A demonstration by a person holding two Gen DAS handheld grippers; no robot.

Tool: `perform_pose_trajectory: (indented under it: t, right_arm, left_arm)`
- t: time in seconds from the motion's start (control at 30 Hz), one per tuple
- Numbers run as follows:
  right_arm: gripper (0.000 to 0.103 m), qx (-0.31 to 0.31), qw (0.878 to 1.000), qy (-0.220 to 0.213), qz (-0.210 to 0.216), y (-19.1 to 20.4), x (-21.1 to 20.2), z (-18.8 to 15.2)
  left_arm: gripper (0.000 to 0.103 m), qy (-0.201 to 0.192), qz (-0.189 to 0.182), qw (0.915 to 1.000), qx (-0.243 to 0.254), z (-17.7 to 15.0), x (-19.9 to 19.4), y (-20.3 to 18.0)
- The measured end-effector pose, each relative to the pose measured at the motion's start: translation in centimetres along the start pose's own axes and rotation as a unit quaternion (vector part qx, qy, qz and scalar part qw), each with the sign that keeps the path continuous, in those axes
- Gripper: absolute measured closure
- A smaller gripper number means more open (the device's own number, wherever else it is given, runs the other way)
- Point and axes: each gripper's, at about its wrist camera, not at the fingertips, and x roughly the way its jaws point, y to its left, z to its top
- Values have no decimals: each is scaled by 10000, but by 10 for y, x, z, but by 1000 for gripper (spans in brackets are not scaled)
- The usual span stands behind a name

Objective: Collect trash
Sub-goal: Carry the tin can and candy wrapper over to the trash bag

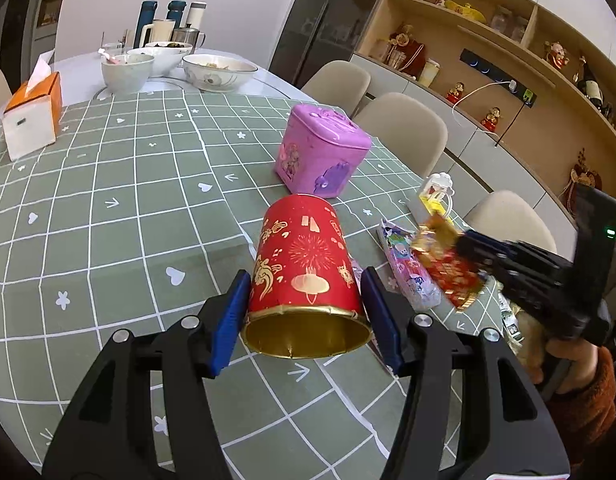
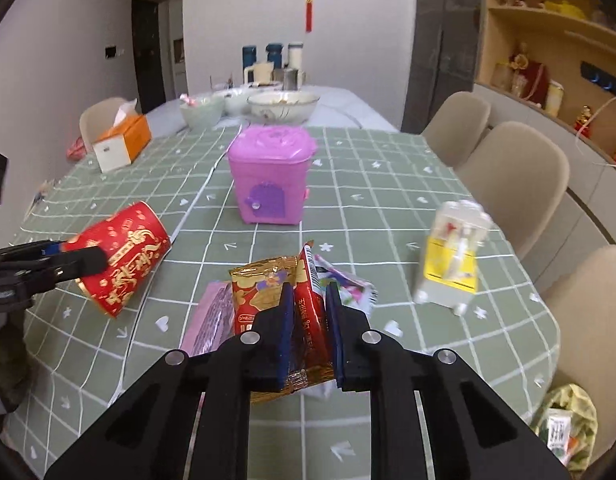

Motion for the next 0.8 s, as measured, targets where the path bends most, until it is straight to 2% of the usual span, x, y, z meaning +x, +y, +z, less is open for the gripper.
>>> perform_pose_trajectory:
  t: [0.17, 0.33, 0.5, 0.8]
  right_arm:
    - [86, 96, 9999, -95, -108, -12, -25, -14]
    - [86, 215, 9993, -182, -230, -29, -49, -35]
    - [86, 318, 9984, -320, -327, -46, -69, -53]
    - [86, 488, 9959, -665, -373, -71, -94, -65]
  left_arm:
    - [50, -46, 186, 9997, 147, -3, 7, -3]
    - [50, -199, 193, 9995, 146, -3, 3, -10]
    - [50, -562, 190, 9977, 319, 1, -15, -31]
    - [50, -690, 56, 9958, 601, 10, -17, -85]
